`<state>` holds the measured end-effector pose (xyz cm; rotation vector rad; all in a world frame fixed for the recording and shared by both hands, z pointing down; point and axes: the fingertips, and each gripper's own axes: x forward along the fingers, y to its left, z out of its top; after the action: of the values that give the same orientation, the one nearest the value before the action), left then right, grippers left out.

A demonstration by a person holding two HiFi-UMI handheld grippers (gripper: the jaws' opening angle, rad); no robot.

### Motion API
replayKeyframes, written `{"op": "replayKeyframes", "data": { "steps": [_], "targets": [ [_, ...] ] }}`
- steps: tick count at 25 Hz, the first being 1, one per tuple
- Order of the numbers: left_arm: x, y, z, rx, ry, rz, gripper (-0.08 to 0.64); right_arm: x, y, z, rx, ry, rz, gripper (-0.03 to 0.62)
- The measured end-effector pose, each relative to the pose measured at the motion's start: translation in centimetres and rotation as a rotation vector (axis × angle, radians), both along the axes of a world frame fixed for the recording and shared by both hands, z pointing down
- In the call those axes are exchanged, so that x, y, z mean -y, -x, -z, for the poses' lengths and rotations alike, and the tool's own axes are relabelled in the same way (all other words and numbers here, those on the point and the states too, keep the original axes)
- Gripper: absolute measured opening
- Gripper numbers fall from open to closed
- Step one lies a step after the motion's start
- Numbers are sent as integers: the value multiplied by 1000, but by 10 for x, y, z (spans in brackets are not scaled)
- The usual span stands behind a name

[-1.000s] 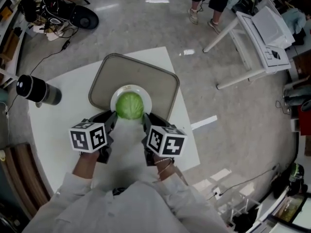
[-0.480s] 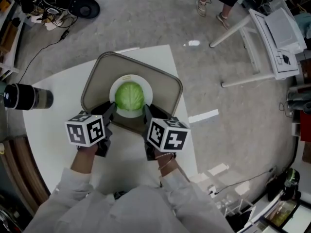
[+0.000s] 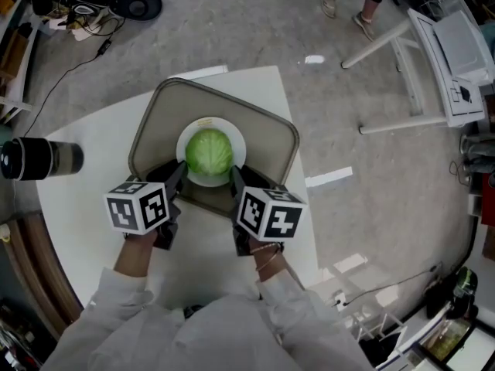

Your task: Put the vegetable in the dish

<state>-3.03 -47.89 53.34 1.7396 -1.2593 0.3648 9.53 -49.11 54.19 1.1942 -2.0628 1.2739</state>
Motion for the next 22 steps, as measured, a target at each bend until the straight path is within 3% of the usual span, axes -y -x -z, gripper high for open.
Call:
{"op": "replayKeyframes", "data": {
  "steps": [14, 22],
  "targets": [
    [-5, 4, -4, 90, -18, -11, 67, -3, 3, -4, -68, -76, 53, 76],
    [-10, 14, 3, 77, -39, 19, 67, -6, -3, 2, -139, -128, 65, 80]
  ]
}}
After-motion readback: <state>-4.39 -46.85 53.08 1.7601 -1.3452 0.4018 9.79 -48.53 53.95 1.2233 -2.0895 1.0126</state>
